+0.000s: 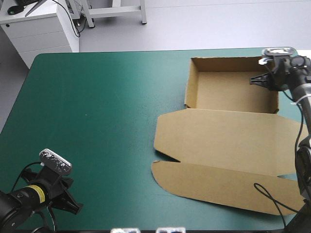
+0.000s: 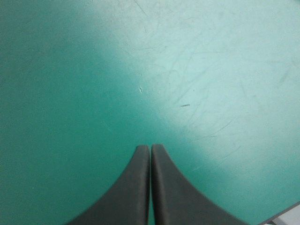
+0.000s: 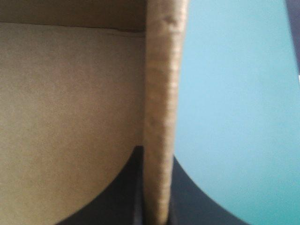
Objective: Fold the box
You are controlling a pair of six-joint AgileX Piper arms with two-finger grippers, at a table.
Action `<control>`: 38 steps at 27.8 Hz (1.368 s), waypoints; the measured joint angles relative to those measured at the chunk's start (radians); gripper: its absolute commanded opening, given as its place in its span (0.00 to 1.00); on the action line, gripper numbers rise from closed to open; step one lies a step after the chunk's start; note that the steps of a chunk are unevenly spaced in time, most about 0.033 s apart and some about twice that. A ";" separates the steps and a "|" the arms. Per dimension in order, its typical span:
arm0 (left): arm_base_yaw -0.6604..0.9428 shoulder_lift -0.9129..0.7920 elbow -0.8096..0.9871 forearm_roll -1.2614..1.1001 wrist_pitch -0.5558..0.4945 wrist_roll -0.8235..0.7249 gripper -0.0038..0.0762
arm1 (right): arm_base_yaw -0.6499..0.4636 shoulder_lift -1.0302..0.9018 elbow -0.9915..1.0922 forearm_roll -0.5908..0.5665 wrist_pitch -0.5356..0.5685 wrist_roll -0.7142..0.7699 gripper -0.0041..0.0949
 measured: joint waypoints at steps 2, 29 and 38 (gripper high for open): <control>0.000 0.000 0.000 0.000 0.000 0.000 0.04 | -0.113 0.024 0.000 0.002 0.012 0.001 0.02; 0.000 0.000 0.000 -0.002 0.007 0.000 0.04 | -0.344 0.112 -0.026 0.027 0.102 -0.004 0.99; 0.000 0.000 0.000 -0.001 0.004 0.000 0.04 | -0.344 -0.029 -0.099 0.127 0.153 -0.022 0.85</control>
